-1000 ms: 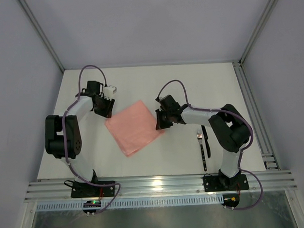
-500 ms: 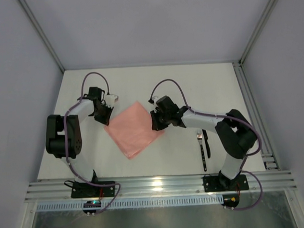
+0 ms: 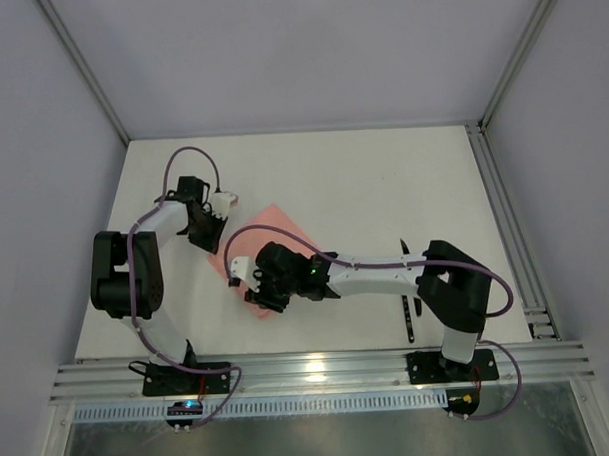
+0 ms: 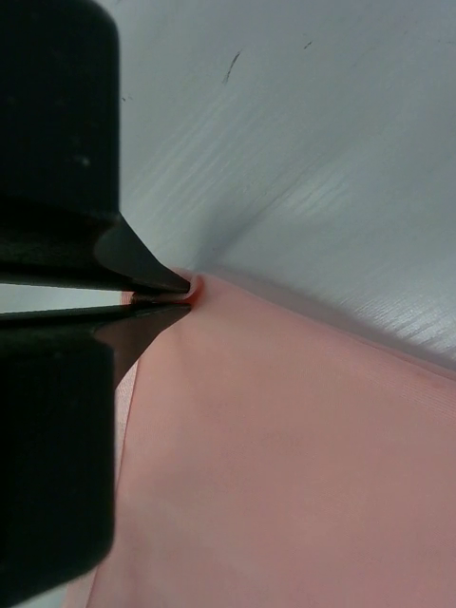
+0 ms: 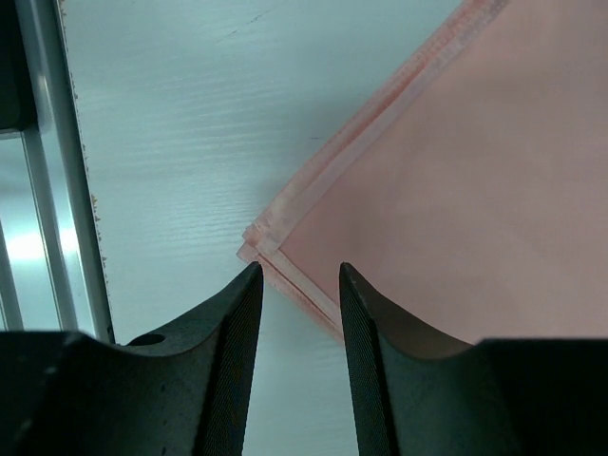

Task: Fold the napkin into a case and place the utensils inside
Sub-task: Fold the top corner of the square-folded napkin at the center of the board.

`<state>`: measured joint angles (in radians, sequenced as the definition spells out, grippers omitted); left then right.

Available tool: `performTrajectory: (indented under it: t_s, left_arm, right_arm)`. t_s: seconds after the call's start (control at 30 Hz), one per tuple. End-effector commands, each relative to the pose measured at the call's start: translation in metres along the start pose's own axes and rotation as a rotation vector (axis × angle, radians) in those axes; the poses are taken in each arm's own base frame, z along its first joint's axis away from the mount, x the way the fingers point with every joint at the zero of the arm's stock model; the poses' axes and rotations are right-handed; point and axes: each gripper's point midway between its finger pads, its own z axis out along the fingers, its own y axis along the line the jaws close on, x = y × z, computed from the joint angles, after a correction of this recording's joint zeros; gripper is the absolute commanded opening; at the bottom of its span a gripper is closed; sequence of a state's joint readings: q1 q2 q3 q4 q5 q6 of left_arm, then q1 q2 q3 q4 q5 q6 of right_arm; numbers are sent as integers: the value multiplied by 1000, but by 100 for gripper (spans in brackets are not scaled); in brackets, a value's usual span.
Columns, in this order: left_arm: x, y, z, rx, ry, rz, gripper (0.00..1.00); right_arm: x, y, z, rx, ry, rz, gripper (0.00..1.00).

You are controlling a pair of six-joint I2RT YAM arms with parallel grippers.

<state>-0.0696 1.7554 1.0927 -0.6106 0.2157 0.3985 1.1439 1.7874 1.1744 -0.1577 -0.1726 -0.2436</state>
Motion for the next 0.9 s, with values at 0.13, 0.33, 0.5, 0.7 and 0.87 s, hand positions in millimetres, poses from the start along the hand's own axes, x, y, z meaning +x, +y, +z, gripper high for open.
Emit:
performTrajectory:
  t_s: [0.13, 0.33, 0.5, 0.7, 0.87]
  left_arm:
    - [-4, -2, -12, -1, -29, 10, 9]
    - [-6, -2, -13, -4, -35, 17, 9]
    - [-7, -2, -14, -1, -39, 16, 9]
    - [-5, -3, -14, 3, -32, 15, 9]
    - [-5, -3, -14, 6, -32, 12, 9]
  right_arm:
    - [-16, 4, 24, -13, 11, -152, 42]
    - [-2, 5, 36, -26, 60, -166, 41]
    - [7, 12, 39, -62, 73, -156, 40]
    - [9, 20, 39, -97, 74, -143, 41]
    - [7, 24, 37, -91, 67, -152, 41]
